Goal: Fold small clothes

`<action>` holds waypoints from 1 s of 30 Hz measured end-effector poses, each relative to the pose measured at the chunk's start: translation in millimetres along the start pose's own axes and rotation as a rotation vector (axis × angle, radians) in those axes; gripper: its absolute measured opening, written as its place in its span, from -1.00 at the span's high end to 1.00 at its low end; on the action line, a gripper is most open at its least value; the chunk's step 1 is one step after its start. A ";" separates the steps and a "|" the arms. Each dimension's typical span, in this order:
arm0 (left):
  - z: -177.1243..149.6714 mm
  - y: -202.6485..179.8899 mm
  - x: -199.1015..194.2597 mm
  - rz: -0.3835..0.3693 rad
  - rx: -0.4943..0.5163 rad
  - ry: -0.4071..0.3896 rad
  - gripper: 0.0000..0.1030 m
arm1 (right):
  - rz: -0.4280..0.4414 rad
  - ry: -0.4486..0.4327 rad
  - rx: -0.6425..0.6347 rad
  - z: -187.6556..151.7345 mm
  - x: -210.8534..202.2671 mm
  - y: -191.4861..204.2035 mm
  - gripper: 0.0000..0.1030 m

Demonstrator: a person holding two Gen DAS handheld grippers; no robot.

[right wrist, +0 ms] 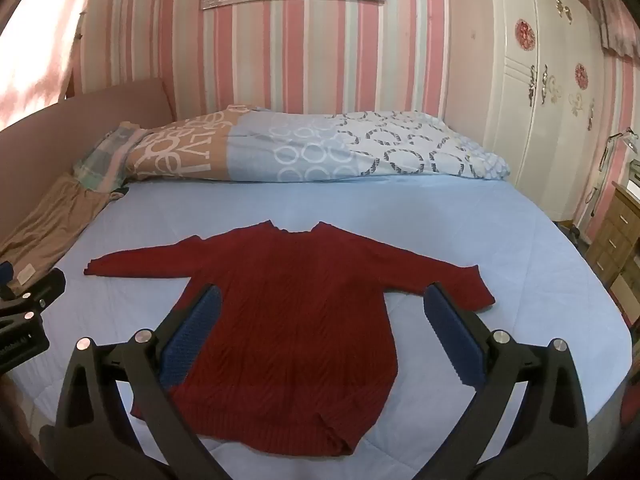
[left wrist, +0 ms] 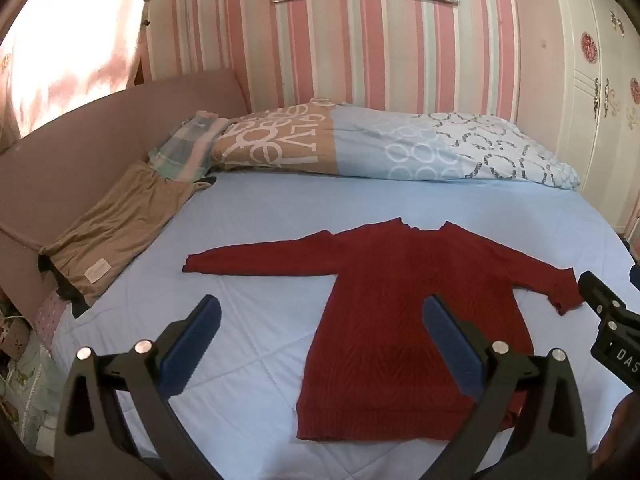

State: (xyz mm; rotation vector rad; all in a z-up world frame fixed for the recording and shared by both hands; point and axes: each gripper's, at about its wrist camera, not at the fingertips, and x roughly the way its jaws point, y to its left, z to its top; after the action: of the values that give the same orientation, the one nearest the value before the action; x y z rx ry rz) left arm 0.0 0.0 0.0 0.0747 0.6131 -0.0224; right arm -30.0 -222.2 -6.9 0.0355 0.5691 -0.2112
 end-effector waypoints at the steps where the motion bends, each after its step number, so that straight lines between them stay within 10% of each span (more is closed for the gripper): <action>1: 0.0 -0.1 0.2 0.003 0.002 0.003 -0.97 | 0.000 0.001 0.000 0.1 0.4 0.2 -0.94; 30: -0.2 -0.5 0.3 0.003 0.005 0.000 -0.97 | 0.003 -0.010 0.002 1.7 -1.6 1.4 -0.94</action>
State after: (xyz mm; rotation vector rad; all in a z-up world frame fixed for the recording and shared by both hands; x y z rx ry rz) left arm 0.1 -0.5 -0.4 0.0808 0.6126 -0.0214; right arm -30.2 -220.7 -4.6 0.0372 0.5587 -0.2089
